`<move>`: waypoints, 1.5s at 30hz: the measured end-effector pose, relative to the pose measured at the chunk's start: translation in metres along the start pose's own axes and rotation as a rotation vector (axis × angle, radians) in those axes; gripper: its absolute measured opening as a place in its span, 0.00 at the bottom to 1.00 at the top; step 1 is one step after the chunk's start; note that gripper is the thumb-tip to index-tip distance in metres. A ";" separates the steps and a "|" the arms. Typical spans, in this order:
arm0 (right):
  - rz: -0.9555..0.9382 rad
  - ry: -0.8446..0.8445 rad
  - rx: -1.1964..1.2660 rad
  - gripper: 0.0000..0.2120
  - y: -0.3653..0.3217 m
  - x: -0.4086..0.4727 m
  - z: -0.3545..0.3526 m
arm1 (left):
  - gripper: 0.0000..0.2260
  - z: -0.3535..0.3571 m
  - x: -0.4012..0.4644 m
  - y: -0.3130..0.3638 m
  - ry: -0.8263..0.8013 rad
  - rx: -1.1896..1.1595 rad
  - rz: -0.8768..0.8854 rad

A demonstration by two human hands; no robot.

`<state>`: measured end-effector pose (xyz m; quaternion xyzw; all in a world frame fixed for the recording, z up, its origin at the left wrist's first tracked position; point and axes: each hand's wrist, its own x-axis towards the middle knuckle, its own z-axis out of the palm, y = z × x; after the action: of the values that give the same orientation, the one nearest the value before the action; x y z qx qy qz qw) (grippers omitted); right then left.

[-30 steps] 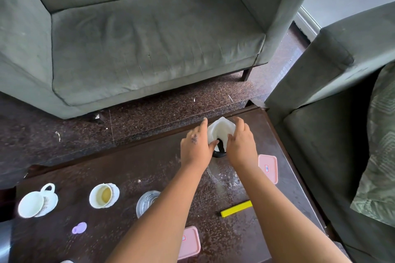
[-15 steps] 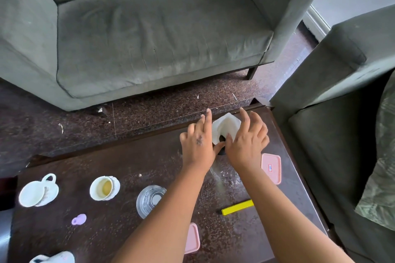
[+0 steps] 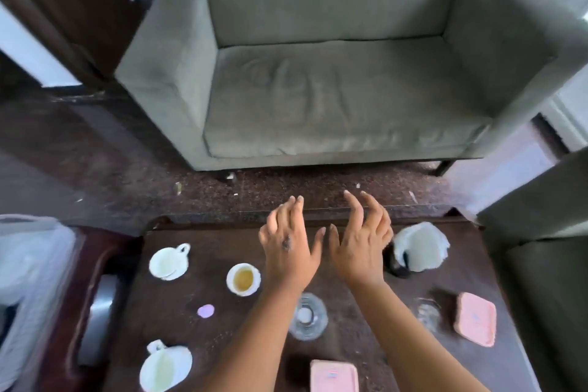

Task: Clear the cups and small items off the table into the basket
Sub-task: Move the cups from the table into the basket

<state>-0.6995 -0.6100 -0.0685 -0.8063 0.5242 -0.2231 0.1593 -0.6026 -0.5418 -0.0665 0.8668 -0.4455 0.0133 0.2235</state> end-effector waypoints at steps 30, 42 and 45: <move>0.274 -0.675 -0.248 0.27 -0.203 -0.132 0.204 | 0.29 -0.078 -0.020 -0.381 -0.741 0.051 -0.251; 0.231 -0.622 -0.091 0.23 -0.294 -0.141 0.173 | 0.29 -0.139 -0.042 -0.379 -0.502 -0.123 -0.331; 0.119 -0.645 -0.024 0.21 -0.363 -0.140 0.156 | 0.30 -0.192 -0.039 -0.392 -0.393 -0.087 -0.386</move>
<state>-0.3858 -0.3332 -0.0499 -0.8051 0.4956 0.0597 0.3205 -0.2873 -0.2377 -0.0496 0.9112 -0.3070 -0.2173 0.1681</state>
